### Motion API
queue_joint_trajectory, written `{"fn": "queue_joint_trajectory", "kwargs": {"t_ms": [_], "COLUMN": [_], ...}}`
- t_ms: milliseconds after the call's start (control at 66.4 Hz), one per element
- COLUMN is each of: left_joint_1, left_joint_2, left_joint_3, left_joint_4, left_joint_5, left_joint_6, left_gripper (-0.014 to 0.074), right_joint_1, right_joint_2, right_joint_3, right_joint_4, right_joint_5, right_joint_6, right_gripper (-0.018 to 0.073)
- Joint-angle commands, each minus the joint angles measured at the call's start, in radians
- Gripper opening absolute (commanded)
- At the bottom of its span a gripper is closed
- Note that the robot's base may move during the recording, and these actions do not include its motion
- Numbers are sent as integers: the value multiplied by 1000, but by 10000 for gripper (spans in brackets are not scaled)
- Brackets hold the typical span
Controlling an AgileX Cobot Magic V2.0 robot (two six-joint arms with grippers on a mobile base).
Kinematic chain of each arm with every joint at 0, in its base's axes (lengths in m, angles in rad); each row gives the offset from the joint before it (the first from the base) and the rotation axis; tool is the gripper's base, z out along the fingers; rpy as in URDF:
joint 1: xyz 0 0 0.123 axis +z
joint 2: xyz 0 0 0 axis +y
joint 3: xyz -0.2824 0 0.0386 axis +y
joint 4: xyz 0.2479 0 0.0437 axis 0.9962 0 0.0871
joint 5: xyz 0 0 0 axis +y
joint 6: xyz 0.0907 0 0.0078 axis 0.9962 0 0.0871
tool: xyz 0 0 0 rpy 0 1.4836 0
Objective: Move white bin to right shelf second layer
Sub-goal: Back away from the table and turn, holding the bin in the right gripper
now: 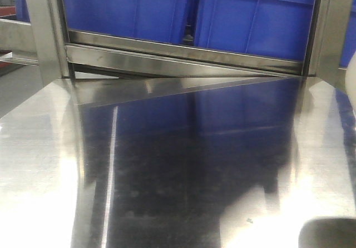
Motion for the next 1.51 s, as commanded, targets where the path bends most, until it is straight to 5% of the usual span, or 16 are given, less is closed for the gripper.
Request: {"fn": "queue_joint_trajectory", "kwargs": {"t_ms": [0,1490], "left_joint_1": [-3,-3], "left_joint_2": [-16,-16], "left_joint_3": [37,37], "left_joint_4": [0,0], "left_joint_5": [-86,-86], "left_joint_6": [-3,-3], "left_gripper": [85,85], "right_joint_1": [-6,-6], "right_joint_2": [4,5], "right_joint_3": [-30,-30], "right_joint_4": [9,9], "right_joint_5": [-87,-87], "right_joint_6": [-7,-7], "right_gripper": [56,56]}}
